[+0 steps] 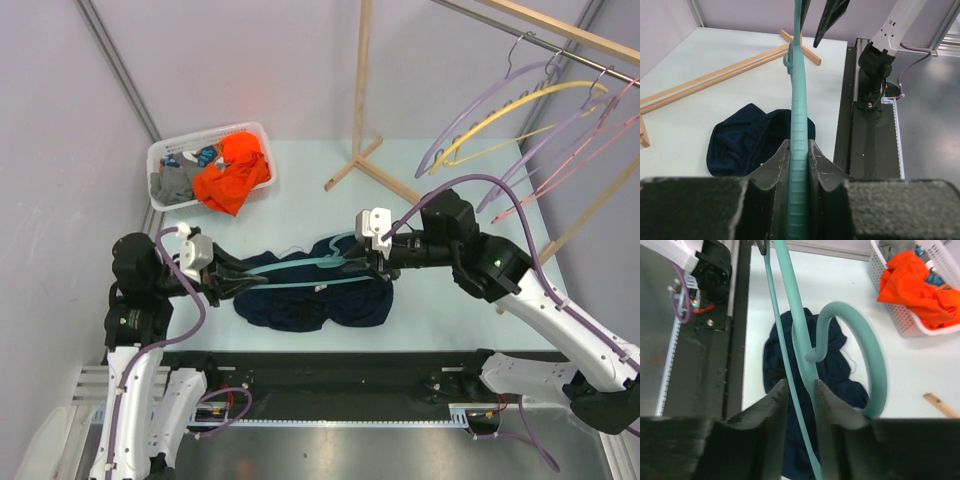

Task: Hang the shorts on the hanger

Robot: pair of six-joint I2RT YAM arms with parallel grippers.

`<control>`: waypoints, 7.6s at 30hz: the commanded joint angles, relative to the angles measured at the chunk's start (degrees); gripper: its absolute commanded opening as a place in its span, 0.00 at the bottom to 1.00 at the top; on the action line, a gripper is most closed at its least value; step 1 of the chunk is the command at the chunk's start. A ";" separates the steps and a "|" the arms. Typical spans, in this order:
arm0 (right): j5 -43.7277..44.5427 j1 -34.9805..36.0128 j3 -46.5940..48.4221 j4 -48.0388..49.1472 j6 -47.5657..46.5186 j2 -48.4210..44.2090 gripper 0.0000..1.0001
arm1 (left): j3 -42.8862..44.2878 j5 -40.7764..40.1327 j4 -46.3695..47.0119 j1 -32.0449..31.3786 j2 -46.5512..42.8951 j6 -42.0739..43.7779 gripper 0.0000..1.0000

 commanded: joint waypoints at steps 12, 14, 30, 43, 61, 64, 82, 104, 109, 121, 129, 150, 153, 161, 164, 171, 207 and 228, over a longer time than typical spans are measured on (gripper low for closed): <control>-5.00 -8.83 0.03 -4.11 -0.33 -4.04 0.72 | -0.15 6.35 3.41 0.27 2.19 2.48 0.00; -5.08 -8.92 0.02 -4.73 -0.52 -4.48 0.73 | -0.14 6.88 3.41 0.27 2.45 2.92 0.00; -8.94 -9.09 -2.00 -4.82 -2.27 1.23 0.65 | -1.73 7.58 8.86 0.27 3.24 -1.73 0.00; -4.83 -10.33 -1.91 -8.32 -5.59 1.06 0.00 | 3.71 -21.30 -0.97 0.27 9.39 -2.80 0.89; 23.04 -1.89 -0.33 -18.53 -20.82 7.56 0.00 | -2.43 -26.52 -22.61 0.27 19.50 47.12 0.73; 23.48 -1.89 0.55 -17.66 -20.82 9.05 0.00 | -4.27 -25.99 -22.52 0.27 20.03 53.36 0.72; 16.10 -2.15 2.40 -15.28 -18.88 15.56 0.00 | -3.84 -32.23 -19.44 -7.37 33.04 61.10 0.48; 13.55 -2.06 2.22 -15.28 -18.88 16.61 0.00 | -6.30 -33.38 -21.36 -3.77 31.72 63.30 0.63; 13.72 -2.24 2.31 -14.75 -19.15 16.97 0.00 | -4.45 -31.36 -23.83 -4.12 33.48 64.01 0.38; 12.05 -1.71 2.31 -9.23 -18.36 18.46 0.00 | 0.38 -30.04 -27.87 -5.97 28.21 60.32 0.00; 8.89 -0.48 2.31 -3.77 -17.04 19.95 0.00 | 4.16 -27.40 -29.29 -7.90 24.52 56.80 0.00; 0.10 -1.71 1.26 1.94 -17.39 20.48 0.00 | 0.20 -29.87 -23.14 -9.22 24.34 52.41 0.48; 0.01 -1.62 1.08 3.26 -16.52 20.31 0.00 | 0.91 -27.93 -23.05 -9.31 25.48 51.71 0.20; 5.80 -4.87 0.47 3.00 0.07 16.10 0.68 | -0.58 -26.78 -18.75 -8.35 25.31 45.73 0.00; 9.31 -8.03 -1.29 1.69 9.83 11.80 0.84 | -0.94 -25.20 -17.33 -7.03 25.40 42.30 0.00; 12.95 -16.37 -9.99 -0.59 18.73 2.38 0.93 | -3.22 -22.22 -18.03 -5.79 24.52 45.10 0.00; 21.37 -11.71 -16.23 4.59 19.52 23.48 0.12 | -8.23 -28.27 -20.06 0.26 13.35 52.76 0.00; 18.03 -24.83 -18.17 -5.61 12.05 12.66 0.00 | -3.57 -41.28 -19.62 13.98 22.67 70.50 0.00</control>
